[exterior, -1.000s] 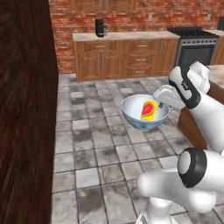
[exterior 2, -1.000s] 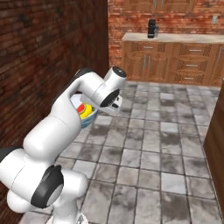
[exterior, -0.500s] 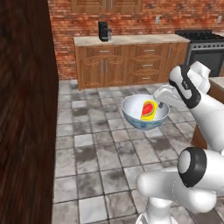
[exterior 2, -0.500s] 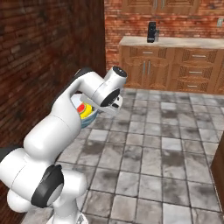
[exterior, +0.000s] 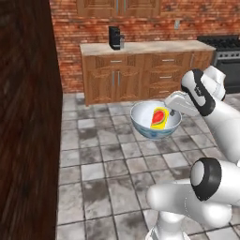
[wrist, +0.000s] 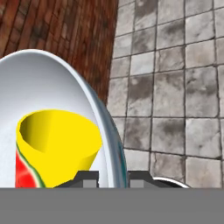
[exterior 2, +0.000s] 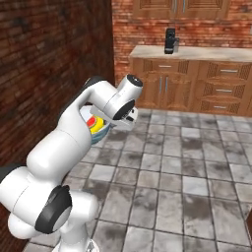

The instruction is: Place the cup inside the bowl on the dining table and move the bowl to any counter.

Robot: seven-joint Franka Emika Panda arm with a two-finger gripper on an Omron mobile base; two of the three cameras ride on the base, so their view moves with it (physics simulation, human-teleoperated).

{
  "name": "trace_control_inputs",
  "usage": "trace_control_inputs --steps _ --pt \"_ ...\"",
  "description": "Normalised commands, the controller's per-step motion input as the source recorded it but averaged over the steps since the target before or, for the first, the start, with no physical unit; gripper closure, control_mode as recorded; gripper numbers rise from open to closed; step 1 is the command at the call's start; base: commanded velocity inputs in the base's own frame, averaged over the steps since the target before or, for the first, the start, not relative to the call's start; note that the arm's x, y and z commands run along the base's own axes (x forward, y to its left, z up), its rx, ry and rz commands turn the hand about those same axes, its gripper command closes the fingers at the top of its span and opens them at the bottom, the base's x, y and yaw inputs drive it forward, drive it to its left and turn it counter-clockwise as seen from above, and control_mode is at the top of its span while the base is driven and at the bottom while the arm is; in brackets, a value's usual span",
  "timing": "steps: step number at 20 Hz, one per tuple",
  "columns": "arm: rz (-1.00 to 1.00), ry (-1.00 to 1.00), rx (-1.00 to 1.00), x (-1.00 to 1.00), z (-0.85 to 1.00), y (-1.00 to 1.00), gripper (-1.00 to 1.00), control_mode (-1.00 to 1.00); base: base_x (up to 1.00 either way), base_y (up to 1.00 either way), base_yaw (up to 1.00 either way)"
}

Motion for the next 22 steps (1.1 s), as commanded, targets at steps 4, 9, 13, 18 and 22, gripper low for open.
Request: trace_control_inputs --steps 4,9,13,18,22 --pt "0.0 0.0 0.0 0.0 0.0 0.0 1.0 1.0 1.0 0.21 0.0" --pt "0.0 0.0 0.0 0.0 0.0 0.0 1.0 1.0 1.0 0.07 0.0" --pt "0.0 0.0 0.0 0.0 0.0 0.0 1.0 1.0 1.0 0.0 0.0" --pt "0.0 0.0 0.0 0.0 0.0 0.0 1.0 1.0 1.0 0.0 0.01" --pt "0.0 0.0 0.0 0.0 0.0 0.0 1.0 1.0 1.0 0.0 0.01"
